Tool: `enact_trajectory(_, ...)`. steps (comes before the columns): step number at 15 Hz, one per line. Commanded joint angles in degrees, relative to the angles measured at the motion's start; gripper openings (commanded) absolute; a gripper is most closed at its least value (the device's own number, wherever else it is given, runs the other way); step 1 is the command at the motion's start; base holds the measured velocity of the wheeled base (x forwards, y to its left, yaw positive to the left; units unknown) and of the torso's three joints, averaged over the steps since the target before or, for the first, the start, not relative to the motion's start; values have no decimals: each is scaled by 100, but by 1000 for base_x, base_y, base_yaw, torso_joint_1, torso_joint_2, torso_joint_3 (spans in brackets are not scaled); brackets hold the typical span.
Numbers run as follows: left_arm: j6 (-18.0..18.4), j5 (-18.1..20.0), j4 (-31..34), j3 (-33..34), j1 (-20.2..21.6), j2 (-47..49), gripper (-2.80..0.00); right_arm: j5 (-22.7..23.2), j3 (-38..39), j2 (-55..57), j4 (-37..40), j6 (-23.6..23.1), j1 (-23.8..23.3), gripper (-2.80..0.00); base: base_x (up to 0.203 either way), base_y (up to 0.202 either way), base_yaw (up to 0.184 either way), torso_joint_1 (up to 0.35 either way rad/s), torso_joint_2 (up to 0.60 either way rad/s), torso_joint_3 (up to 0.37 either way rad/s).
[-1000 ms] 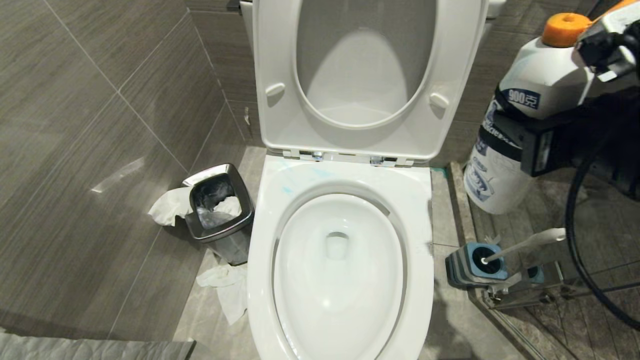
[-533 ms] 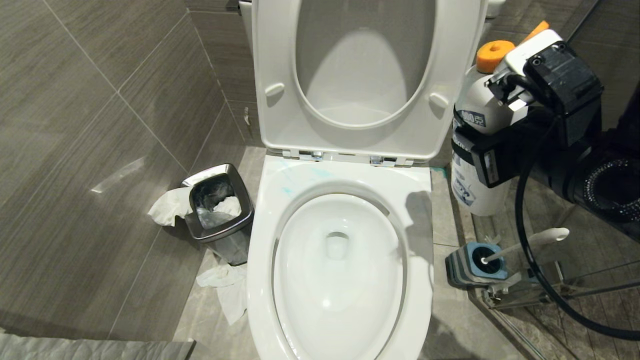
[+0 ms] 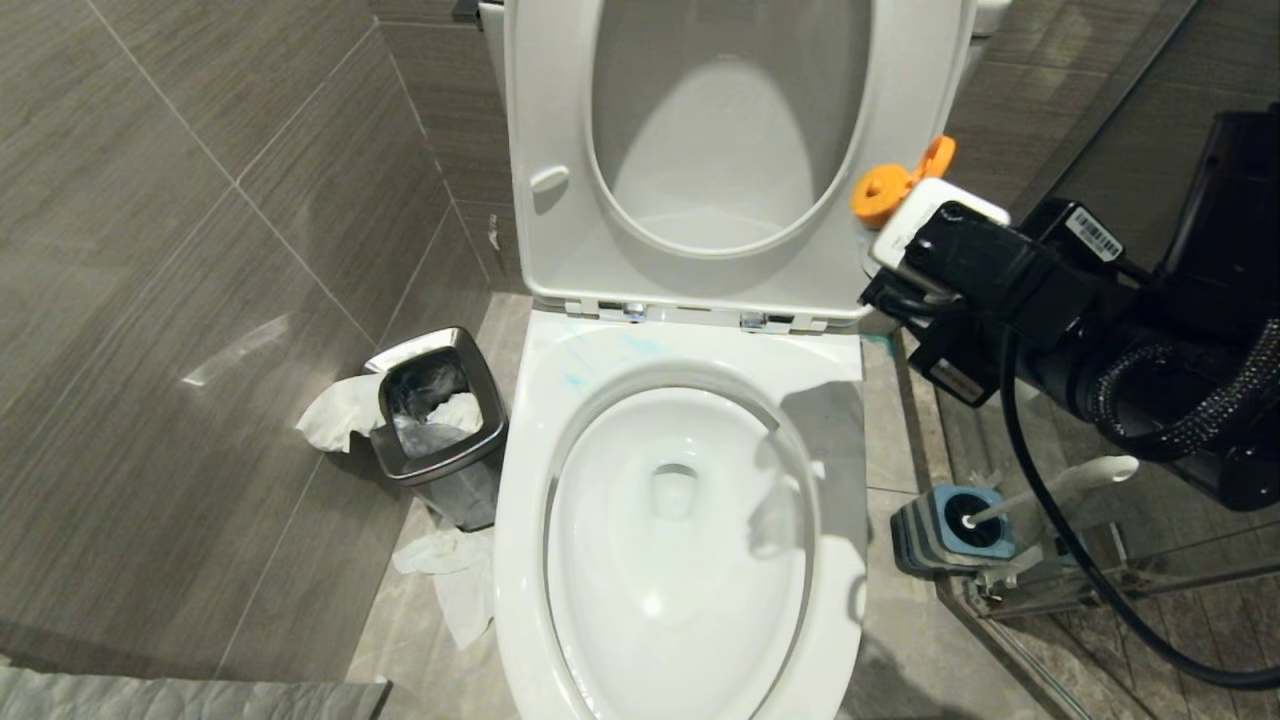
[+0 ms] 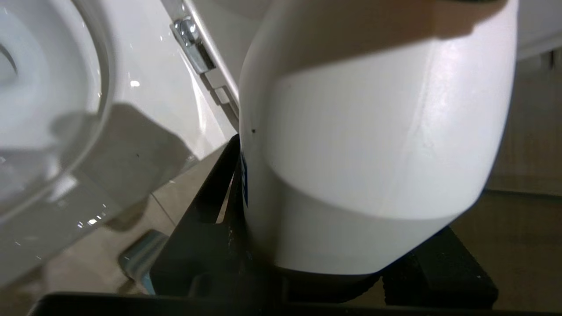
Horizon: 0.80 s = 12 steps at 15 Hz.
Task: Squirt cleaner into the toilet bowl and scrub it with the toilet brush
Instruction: Pour in the cleaning agent
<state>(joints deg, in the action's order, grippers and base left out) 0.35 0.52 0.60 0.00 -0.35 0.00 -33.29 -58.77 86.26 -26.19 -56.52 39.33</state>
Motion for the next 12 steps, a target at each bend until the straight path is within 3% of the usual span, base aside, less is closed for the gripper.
enact_trajectory(1,0,0,2,0,-9,0,-280,-33,60,82,-10,-647,5,-280,0,0,0,0,0,0)
enact_trajectory(8,0,0,2,0,-2,3,-280,-93,67,97,352,-2811,-4,-280,0,0,0,0,0,0)
enact_trajectory(12,0,0,2,0,0,9,-280,-618,-25,382,365,-3622,38,-280,0,0,0,0,0,0)
